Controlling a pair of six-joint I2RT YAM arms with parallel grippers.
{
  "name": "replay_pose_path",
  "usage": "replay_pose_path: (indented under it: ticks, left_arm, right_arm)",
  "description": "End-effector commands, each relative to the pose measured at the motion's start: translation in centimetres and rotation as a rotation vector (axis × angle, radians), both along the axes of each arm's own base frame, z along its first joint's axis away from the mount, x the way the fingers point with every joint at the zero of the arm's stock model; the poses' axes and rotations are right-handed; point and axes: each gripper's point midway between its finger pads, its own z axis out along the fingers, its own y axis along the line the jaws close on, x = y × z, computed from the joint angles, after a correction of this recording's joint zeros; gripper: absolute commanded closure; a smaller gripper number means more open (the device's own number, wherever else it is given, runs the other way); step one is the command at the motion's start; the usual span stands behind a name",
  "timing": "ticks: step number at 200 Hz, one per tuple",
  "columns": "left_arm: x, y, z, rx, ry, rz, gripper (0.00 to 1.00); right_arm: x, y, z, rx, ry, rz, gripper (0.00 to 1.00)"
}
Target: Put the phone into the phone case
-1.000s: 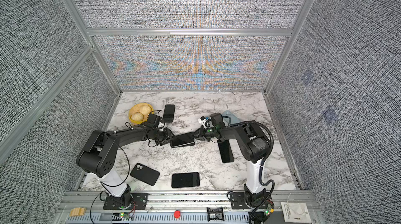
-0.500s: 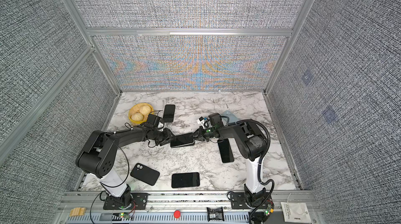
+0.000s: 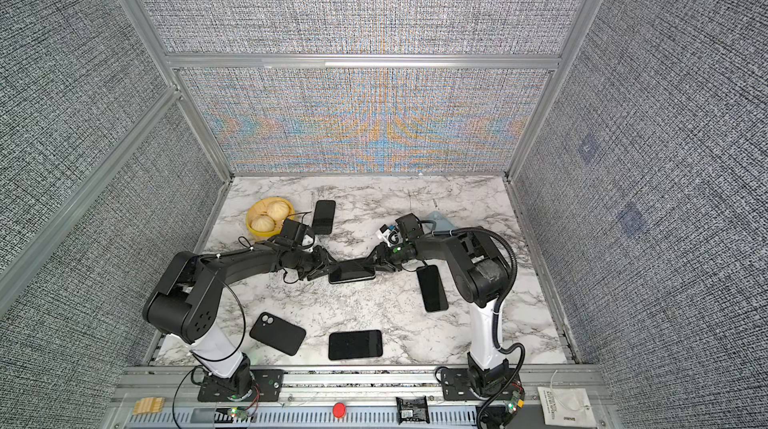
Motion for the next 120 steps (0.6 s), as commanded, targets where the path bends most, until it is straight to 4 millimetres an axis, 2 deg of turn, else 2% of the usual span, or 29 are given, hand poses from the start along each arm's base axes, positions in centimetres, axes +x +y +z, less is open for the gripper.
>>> replay_pose_path:
  ticks: [1,35,72,120]
  left_arm:
    - [-0.1,0.1,0.2,0.001,-0.008,-0.008,0.50]
    - [-0.1,0.0,0.1,-0.004,-0.007,-0.008,0.50]
    - [-0.1,0.1,0.1,-0.002,-0.012,-0.008,0.50]
    - [-0.2,0.1,0.2,-0.003,-0.014,-0.010,0.50]
  right_arm:
    - [-0.6,-0.8,-0.2,-0.061,0.008,0.008,0.53]
    - [-0.6,-1.6,0.3,-0.131,-0.018,0.030,0.45]
    - [-0.6,-2.4,0.9,-0.219,-0.052,0.049,0.41]
    - [-0.6,-3.5,1.7,-0.352,-0.130,0.070,0.43]
